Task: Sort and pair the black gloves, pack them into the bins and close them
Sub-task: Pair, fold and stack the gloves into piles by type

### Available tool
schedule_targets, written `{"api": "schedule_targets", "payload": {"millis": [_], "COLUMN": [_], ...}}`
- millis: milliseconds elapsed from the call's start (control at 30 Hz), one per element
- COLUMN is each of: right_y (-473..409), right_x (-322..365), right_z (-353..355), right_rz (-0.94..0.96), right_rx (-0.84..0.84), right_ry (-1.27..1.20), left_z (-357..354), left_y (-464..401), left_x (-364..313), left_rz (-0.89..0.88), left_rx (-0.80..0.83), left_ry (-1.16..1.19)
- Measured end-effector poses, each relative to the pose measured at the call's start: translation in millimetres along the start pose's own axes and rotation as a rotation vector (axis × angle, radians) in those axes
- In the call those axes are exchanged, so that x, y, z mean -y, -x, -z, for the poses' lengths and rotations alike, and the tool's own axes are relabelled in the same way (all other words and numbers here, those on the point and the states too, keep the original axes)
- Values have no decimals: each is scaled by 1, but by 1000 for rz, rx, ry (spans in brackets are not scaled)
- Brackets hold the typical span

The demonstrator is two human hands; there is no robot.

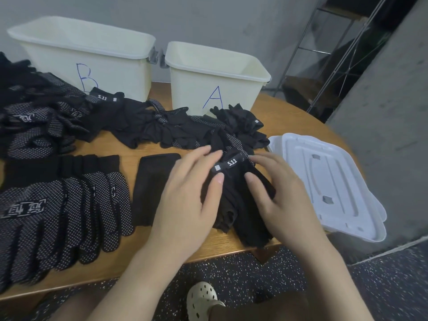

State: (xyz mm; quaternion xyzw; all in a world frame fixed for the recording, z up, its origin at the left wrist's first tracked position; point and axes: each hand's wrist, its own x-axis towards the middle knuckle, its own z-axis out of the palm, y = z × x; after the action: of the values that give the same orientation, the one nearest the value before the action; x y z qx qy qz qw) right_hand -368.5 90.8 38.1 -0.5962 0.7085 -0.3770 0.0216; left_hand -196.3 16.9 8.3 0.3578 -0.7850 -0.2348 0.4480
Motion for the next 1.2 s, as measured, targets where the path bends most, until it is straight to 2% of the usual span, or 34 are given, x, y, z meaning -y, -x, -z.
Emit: {"api": "schedule_targets", "payload": {"millis": [167, 300, 467, 733, 900, 1000, 1100, 1200], "right_y": [9, 12, 11, 12, 12, 4, -7, -8], "right_x": [7, -5, -10, -6, 3, 18, 43, 74], "right_z": [-21, -30, -42, -41, -33, -23, -22, -50], "right_rz": [37, 11, -6, -49, -66, -72, 45, 246], "right_rx": [271, 384, 408, 394, 413, 377, 275, 318], "right_ry": [-74, 122, 343, 349, 328, 327, 424, 476], "left_z": [-7, -15, -20, 3, 52, 75, 81, 84], "left_y": [10, 16, 19, 21, 38, 43, 46, 51], "left_x": [9, 19, 27, 30, 36, 43, 47, 53], "left_rz": [-24, -75, -122, -141, 88, 172, 147, 110], "left_rx": [288, 413, 453, 444, 351, 360, 402, 414], "left_ry": [-84, -270, -440, -527, -622, -665, -632, -556]}}
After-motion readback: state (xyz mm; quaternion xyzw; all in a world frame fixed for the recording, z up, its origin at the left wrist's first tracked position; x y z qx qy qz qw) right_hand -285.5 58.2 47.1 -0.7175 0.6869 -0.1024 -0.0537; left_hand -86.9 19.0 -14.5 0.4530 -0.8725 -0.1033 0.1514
